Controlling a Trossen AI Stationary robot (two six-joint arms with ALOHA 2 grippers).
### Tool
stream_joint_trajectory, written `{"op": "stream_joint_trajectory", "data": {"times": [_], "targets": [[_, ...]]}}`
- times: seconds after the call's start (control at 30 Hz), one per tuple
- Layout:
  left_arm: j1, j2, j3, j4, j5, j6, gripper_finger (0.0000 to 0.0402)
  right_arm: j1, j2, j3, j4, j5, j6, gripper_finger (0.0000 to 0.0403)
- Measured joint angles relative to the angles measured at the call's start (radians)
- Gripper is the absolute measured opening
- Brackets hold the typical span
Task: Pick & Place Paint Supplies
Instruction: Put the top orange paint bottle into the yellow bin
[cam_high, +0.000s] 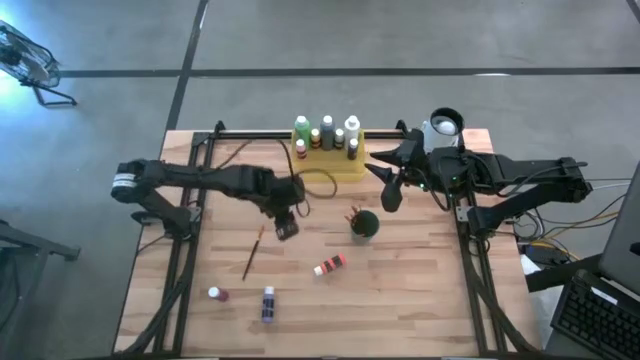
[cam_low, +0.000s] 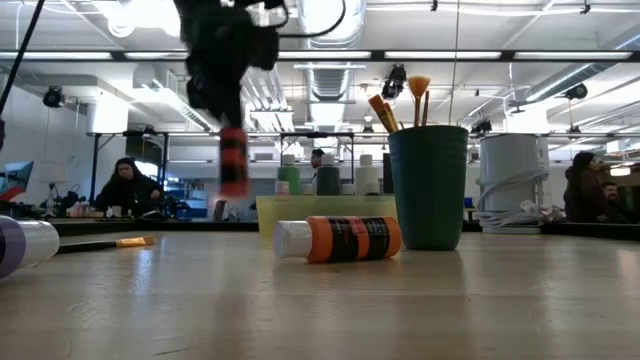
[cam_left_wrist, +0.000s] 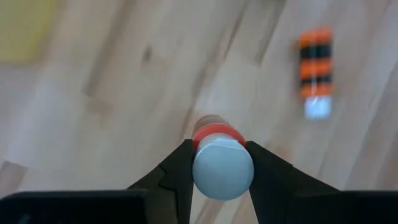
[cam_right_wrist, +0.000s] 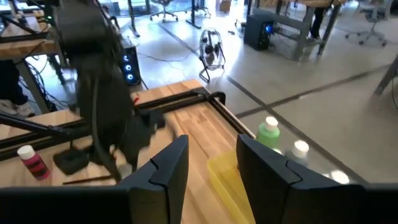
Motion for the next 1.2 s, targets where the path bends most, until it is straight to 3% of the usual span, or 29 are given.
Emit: {"op": "stream_joint_trajectory", "data": {"times": [0.27, 0.43, 0.87, 1.2], "targets": [[0.145, 0.025, 0.227, -0.044, -0.021, -0.089, 0.0121, -0.005, -0.059, 0.000, -0.149, 0.240, 0.169, 0.0145], [0.241, 0.114, 0.375, -0.056, -0.036, -0.084, 0.0121, -0.005, -0.097, -0.001, -0.241, 0.357, 0.272, 0.0155], [0.394, 0.455, 0.791, -0.247, -0.039, 0.010, 0.0121, -0.039, -0.201, -0.002, -0.363, 0.364, 0.387, 0.0133], [0.421, 0.610, 0.913, -0.303, -0.132, 0.034, 0.0121, -0.044, -0.208, -0.008, -0.370, 0.364, 0.381, 0.0116]]}}
